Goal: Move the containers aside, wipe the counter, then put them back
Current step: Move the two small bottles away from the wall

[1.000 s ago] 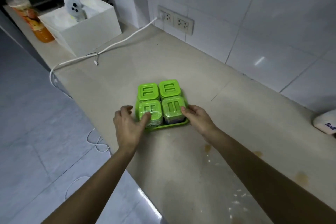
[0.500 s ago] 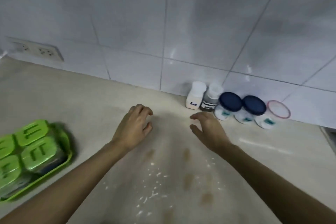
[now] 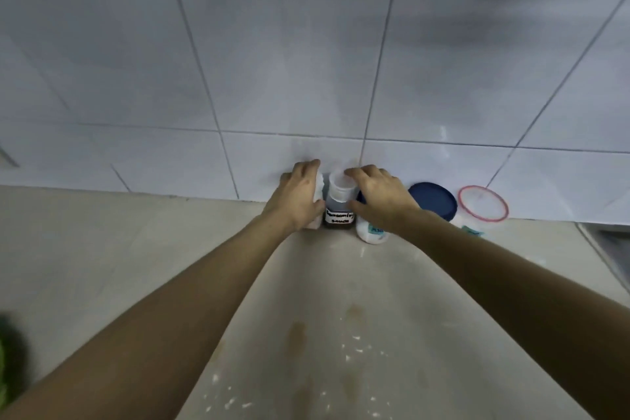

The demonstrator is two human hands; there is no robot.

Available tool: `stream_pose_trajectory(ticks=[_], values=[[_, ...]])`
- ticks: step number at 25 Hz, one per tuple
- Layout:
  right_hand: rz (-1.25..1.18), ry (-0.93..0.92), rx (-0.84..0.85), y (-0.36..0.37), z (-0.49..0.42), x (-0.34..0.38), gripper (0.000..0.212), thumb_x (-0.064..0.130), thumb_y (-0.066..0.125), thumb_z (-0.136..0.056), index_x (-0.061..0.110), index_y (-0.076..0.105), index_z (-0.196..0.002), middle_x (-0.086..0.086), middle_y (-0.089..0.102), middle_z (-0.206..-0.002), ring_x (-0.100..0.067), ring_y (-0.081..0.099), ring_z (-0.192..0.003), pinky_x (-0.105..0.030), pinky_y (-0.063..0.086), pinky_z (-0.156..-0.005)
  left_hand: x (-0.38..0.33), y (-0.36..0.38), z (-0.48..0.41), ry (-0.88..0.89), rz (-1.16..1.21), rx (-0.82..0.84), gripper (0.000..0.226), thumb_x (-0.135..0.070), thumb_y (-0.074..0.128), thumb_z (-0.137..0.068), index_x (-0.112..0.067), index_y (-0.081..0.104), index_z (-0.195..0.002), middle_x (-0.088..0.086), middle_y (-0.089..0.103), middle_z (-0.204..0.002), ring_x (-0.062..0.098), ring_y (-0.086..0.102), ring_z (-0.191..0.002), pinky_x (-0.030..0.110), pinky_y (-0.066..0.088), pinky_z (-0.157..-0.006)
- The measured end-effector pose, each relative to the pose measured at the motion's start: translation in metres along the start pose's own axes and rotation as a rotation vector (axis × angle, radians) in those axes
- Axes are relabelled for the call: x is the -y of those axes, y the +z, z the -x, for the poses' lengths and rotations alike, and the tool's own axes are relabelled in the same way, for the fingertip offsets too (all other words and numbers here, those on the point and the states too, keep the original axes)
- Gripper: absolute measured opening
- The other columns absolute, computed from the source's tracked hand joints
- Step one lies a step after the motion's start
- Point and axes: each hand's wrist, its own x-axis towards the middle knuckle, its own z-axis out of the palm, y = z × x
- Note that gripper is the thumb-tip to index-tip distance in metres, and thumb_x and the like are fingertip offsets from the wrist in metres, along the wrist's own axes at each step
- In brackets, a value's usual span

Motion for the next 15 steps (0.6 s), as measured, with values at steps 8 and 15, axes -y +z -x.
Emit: stream_pose_trajectory(ticks=[8, 15], values=[[-0.320, 0.139, -0.113, 0.010, -0.011, 0.012, 0.054, 0.033, 0.068, -0.082, 0.019, 0.045, -0.129, -0.006, 0.054, -0.130, -0.030, 0.057, -0.108, -0.045, 0.049, -0.092, 0.012, -0.003, 0.012, 0.048, -0.071, -0.076, 0.051, -0.020, 0.060, -0.090, -0.012, 0.042, -0.137, 0.014, 0.043, -0.129, 0.032, 0.050, -0.115, 0.038, 0.043, -0.099], [-0.300, -0.045, -0.080, 0.018, -0.004, 0.091, 0.051, 0.033, 0.067, -0.084, 0.019, 0.050, -0.130, -0.003, 0.052, -0.130, -0.026, 0.057, -0.107, -0.039, 0.049, -0.090, 0.091, -0.057, 0.098, -0.065, -0.082, -0.086, 0.052, -0.032, 0.061, -0.089, -0.014, 0.045, -0.135, 0.010, 0.048, -0.127, 0.029, 0.053, -0.113, 0.033, 0.043, -0.092]])
